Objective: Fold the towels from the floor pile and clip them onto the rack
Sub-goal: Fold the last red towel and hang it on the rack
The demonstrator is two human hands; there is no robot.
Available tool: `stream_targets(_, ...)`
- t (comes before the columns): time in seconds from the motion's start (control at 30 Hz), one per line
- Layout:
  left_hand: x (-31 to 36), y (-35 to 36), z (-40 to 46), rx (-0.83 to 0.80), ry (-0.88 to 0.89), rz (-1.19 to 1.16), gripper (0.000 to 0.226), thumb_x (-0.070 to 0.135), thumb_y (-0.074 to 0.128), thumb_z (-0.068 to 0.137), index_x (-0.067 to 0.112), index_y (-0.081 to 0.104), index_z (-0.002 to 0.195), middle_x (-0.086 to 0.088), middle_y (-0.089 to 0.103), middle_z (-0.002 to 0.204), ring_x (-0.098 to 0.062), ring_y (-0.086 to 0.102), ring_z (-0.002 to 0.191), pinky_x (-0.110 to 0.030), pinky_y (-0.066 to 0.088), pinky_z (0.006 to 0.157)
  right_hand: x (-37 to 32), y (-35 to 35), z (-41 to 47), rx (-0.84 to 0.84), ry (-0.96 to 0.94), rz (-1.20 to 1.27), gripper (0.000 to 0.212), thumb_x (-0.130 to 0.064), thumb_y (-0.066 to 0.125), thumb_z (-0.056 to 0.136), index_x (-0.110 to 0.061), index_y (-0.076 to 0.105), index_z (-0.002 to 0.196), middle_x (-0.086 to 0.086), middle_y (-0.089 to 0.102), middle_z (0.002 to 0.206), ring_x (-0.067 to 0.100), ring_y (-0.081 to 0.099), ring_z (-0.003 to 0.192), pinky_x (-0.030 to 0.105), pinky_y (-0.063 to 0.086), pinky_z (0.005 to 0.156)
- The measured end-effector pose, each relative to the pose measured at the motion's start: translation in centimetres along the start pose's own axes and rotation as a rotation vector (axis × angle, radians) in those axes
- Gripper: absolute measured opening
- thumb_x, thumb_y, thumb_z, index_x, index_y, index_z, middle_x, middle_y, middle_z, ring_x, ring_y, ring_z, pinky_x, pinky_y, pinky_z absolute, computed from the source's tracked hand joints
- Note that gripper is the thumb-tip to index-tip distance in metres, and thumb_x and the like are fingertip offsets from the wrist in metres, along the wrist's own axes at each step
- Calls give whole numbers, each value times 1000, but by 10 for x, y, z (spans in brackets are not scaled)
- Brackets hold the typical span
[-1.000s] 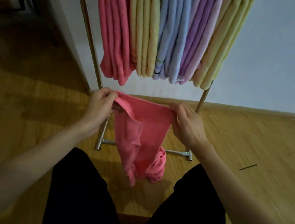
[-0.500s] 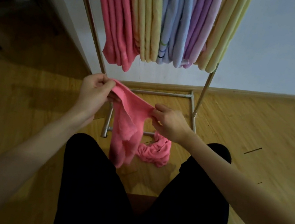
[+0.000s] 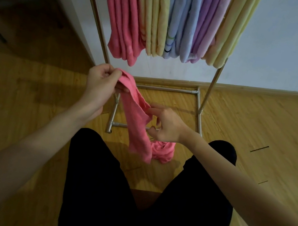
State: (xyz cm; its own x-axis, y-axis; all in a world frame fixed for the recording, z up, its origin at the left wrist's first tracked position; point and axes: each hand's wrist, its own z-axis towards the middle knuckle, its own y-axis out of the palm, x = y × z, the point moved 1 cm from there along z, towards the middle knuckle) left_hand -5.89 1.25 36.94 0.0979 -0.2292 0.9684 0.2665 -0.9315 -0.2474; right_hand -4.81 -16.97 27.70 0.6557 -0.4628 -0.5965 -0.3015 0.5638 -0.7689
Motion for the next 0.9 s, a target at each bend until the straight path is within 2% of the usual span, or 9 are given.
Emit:
stream_targets(0.1, 1, 5, 2, 3, 3, -22, 21, 9, 49, 96, -9, 60, 96, -8, 68, 79, -15, 70, 72, -31, 59, 73, -4, -3, -3, 20, -13, -3, 26, -35, 53, 76, -12, 63, 83, -7, 53, 78, 16, 55, 64, 36, 50, 51)
stream_targets(0.23, 1, 5, 7, 6, 3, -25, 19, 9, 50, 96, -7, 61, 94, -9, 68, 78, -17, 69, 70, -31, 59, 72, 1, -2, -1, 75, 3, -45, 19, -16, 53, 93, -5, 66, 84, -1, 60, 78, 14, 55, 61, 32, 48, 53)
stream_targets(0.4, -4, -9, 14, 2, -16, 4, 17, 7, 50, 96, 3, 57, 81, -11, 66, 76, -12, 68, 60, -25, 58, 66, 13, -17, -2, 144, 58, -54, 15, -13, 57, 89, -2, 67, 86, 5, 64, 81, 18, 59, 63, 38, 53, 56)
stream_targets(0.57, -17, -30, 28, -84, -52, 263, 16, 8, 52, 94, -6, 60, 91, -17, 67, 77, -14, 68, 56, -24, 59, 57, 18, -37, 2, 190, 42, -84, 11, -7, 71, 75, 1, 65, 71, 9, 62, 66, 25, 59, 57, 44, 50, 53)
stream_targets(0.63, -17, -39, 33, -143, 26, 457, 17, 8, 56, 92, -3, 61, 80, -16, 68, 72, -11, 67, 53, -17, 54, 51, 17, -45, 6, 203, 50, -81, 12, -6, 73, 72, 1, 64, 69, 10, 62, 63, 26, 59, 56, 45, 50, 53)
stream_targets(0.7, -9, -47, 35, -158, 192, 705, 25, 12, 60, 89, 4, 61, 65, -9, 65, 59, -6, 62, 47, -10, 46, 44, 15, -54, 11, 222, 51, -79, 13, -5, 74, 70, 1, 63, 68, 10, 62, 62, 27, 59, 56, 44, 50, 54)
stream_targets(0.77, 1, -53, 36, -129, 348, 893, 32, 18, 63, 87, 7, 60, 57, -4, 56, 49, -12, 55, 44, -18, 43, 44, 10, -63, 16, 240, 49, -77, 14, -5, 74, 68, 0, 61, 66, 9, 61, 60, 26, 59, 55, 41, 50, 54)
stream_targets(0.83, 14, -54, 36, -83, 454, 966, 27, 19, 67, 84, 8, 58, 61, -5, 55, 53, -18, 53, 50, -27, 45, 50, 3, -71, 21, 273, 54, -74, 14, -6, 71, 66, -1, 58, 63, 8, 58, 57, 25, 56, 53, 39, 48, 53)
stream_targets(0.9, 26, -52, 37, -131, 490, 949, 14, 15, 68, 82, 11, 55, 79, -2, 58, 67, -17, 57, 58, -34, 52, 53, -3, -80, 26, 306, 57, -55, 16, -5, 68, 65, -1, 53, 60, 7, 53, 54, 21, 49, 49, 34, 44, 50)
